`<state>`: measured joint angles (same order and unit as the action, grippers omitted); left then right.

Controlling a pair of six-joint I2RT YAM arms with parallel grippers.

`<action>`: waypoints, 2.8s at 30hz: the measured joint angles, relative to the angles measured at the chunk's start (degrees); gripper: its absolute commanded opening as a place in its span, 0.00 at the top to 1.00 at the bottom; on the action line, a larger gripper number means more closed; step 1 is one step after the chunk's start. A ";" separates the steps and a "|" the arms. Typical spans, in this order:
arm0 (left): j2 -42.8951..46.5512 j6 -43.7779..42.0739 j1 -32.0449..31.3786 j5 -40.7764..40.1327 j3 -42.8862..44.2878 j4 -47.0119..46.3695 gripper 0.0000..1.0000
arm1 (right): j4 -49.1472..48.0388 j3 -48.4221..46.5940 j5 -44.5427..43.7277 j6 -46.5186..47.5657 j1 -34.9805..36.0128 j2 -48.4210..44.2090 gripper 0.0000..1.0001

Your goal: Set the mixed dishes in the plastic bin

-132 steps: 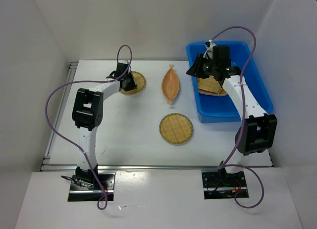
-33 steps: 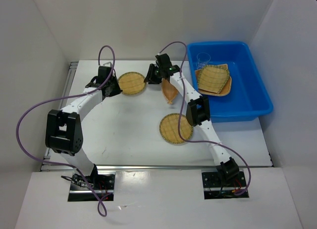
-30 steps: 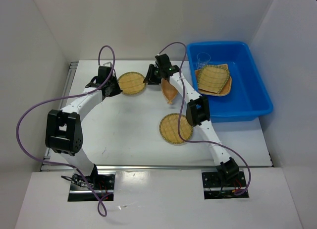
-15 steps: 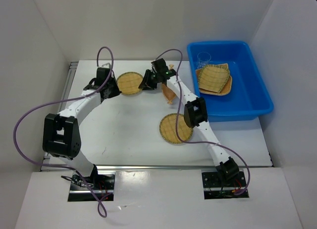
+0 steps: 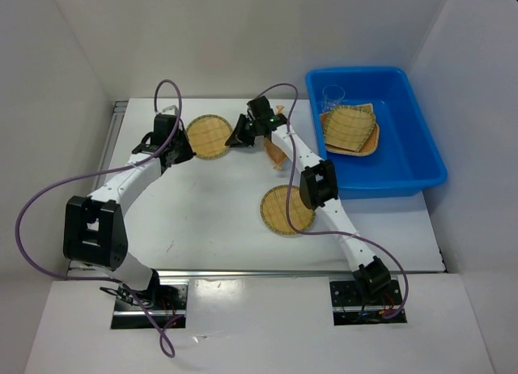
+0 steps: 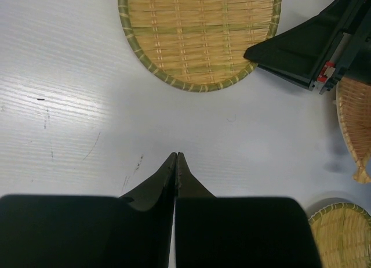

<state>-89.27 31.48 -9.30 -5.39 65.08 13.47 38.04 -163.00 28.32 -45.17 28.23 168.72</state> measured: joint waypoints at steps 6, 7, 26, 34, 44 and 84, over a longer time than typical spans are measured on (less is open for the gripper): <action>0.68 -0.02 0.00 -0.39 -0.74 -0.17 0.98 | 0.22 -1.25 -0.52 0.76 0.31 0.15 0.99; 0.68 -0.02 0.00 -0.39 -0.81 -0.15 0.98 | 0.26 -1.25 -0.52 1.22 0.31 0.04 0.99; 2.36 0.04 0.00 -0.90 -5.44 -2.40 0.97 | 1.20 16.90 1.49 9.01 -10.10 -26.49 0.99; 5.14 0.22 0.13 -1.90 -7.93 -4.61 0.97 | -3.43 40.74 -2.12 9.75 -32.35 -49.22 0.99; 5.62 0.46 0.17 -1.60 -9.88 -5.44 0.97 | -3.13 52.04 -14.56 13.64 -44.52 -62.05 0.99; 5.62 3.34 0.17 -1.18 -11.47 -8.55 0.97 | 2.49 54.34 -27.32 17.40 -41.46 -49.51 0.49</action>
<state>-83.66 34.83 -9.13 -6.57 53.60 4.93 40.53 -108.66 0.99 -27.77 -13.23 119.22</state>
